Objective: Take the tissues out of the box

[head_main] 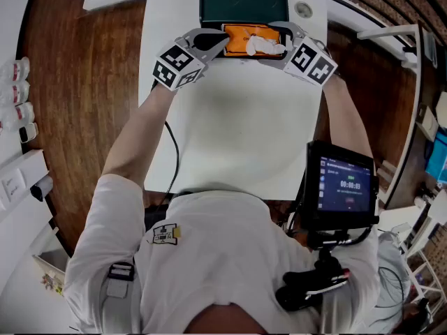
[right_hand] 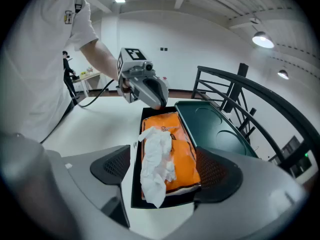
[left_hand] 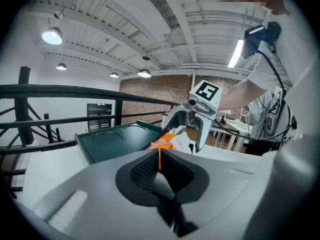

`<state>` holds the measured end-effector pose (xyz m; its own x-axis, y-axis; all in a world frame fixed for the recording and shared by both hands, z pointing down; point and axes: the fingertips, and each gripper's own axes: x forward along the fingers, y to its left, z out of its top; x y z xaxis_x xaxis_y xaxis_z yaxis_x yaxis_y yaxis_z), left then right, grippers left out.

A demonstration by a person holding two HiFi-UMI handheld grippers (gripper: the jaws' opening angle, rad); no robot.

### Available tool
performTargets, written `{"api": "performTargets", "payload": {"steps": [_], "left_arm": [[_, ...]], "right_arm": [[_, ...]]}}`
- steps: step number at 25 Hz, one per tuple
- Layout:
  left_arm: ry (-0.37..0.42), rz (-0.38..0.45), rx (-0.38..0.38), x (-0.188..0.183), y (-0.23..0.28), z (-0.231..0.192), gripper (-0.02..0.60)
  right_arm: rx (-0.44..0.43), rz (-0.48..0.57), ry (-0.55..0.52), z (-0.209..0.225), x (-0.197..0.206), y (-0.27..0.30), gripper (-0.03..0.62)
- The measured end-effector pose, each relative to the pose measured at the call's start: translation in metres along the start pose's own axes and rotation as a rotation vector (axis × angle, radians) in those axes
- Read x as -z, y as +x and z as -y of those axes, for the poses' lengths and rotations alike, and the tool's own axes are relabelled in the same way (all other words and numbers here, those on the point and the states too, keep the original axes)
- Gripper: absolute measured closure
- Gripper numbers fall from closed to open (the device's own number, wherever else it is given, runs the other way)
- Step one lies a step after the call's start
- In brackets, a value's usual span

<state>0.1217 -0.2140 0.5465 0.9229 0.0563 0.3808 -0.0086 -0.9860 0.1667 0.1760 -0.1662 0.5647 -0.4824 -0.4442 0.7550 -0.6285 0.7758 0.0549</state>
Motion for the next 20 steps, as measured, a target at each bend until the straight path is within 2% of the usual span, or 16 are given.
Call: {"api": "performTargets", "payload": {"steps": [3,6,7,10,13,15,16,20], "left_arm": [[0.001,-0.011,0.0,-0.001,-0.002,-0.001,0.581],[0.015,-0.039,0.011,0.001,0.003,0.002,0.581],[0.025,-0.049,0.017,0.002,0.004,0.003,0.581],[0.052,-0.083,0.033,0.004,0.008,0.007,0.581],[0.059,-0.114,0.02,0.005,0.011,0.004,0.581],[0.064,-0.13,0.013,0.007,0.013,0.002,0.581],[0.057,-0.133,0.013,0.008,0.014,0.001,0.581],[0.016,-0.082,0.038,0.001,0.011,0.0,0.581]], "right_arm": [[-0.034,-0.081,-0.077,0.0,0.011,0.001,0.191],[-0.072,-0.116,-0.093,0.002,0.017,0.001,0.192],[-0.081,-0.112,-0.084,0.003,0.016,-0.001,0.254],[-0.095,-0.097,-0.068,0.008,0.015,-0.006,0.276],[-0.099,-0.124,-0.123,0.007,0.015,-0.001,0.285],[-0.084,-0.137,-0.155,0.008,0.014,0.002,0.35],[-0.075,-0.141,-0.162,0.008,0.012,0.002,0.364],[-0.048,-0.13,-0.156,0.008,0.002,0.003,0.375]]}}
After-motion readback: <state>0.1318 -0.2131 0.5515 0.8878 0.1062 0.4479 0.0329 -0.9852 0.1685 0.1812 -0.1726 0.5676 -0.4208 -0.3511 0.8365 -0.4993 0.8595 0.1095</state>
